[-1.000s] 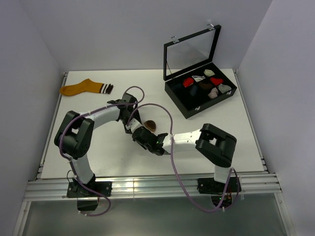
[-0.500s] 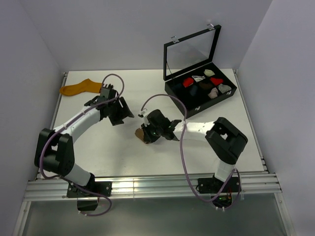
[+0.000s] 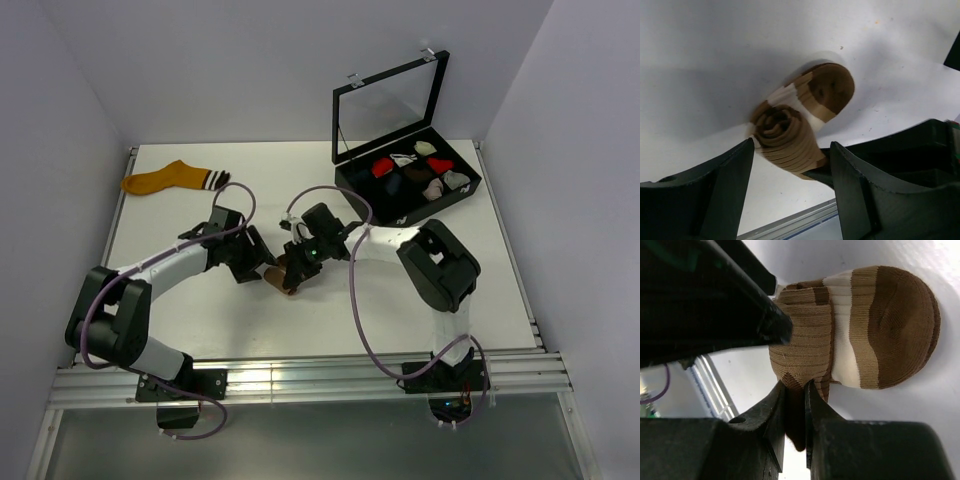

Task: Roll the socks
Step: Roll the sock at the center of the board.

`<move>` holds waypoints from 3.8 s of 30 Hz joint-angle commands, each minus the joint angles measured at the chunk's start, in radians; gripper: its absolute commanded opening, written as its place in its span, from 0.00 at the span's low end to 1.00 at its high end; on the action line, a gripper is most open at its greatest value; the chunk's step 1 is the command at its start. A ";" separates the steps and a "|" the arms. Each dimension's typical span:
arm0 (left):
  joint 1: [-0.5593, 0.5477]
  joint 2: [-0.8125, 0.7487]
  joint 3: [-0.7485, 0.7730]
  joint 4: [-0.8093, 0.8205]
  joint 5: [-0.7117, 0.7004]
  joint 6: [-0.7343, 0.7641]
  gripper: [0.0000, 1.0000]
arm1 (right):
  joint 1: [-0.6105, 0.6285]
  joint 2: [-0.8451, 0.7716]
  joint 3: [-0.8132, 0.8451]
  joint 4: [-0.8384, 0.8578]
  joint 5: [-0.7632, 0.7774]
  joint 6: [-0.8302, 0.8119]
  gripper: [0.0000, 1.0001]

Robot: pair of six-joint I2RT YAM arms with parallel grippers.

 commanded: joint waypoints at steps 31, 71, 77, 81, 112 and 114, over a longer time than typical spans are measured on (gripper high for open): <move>0.022 0.215 0.048 -0.081 -0.038 0.048 0.06 | 0.166 -0.286 -0.081 0.102 0.600 -0.148 0.56; 0.039 0.250 0.091 -0.077 0.027 0.096 0.01 | 0.352 0.000 -0.072 0.214 0.821 -0.215 0.49; 0.029 0.267 0.135 -0.042 0.053 0.150 0.02 | 0.285 -0.048 -0.099 0.162 0.650 -0.157 0.14; -0.030 0.290 0.221 -0.037 0.042 0.171 0.03 | 0.217 -0.095 -0.127 0.107 0.495 -0.085 0.06; 0.024 0.029 -0.092 0.219 0.081 -0.099 0.59 | -0.030 0.102 -0.057 0.131 -0.064 0.294 0.02; 0.015 0.041 -0.090 0.227 0.081 -0.105 0.58 | -0.028 0.109 -0.054 0.131 -0.061 0.292 0.03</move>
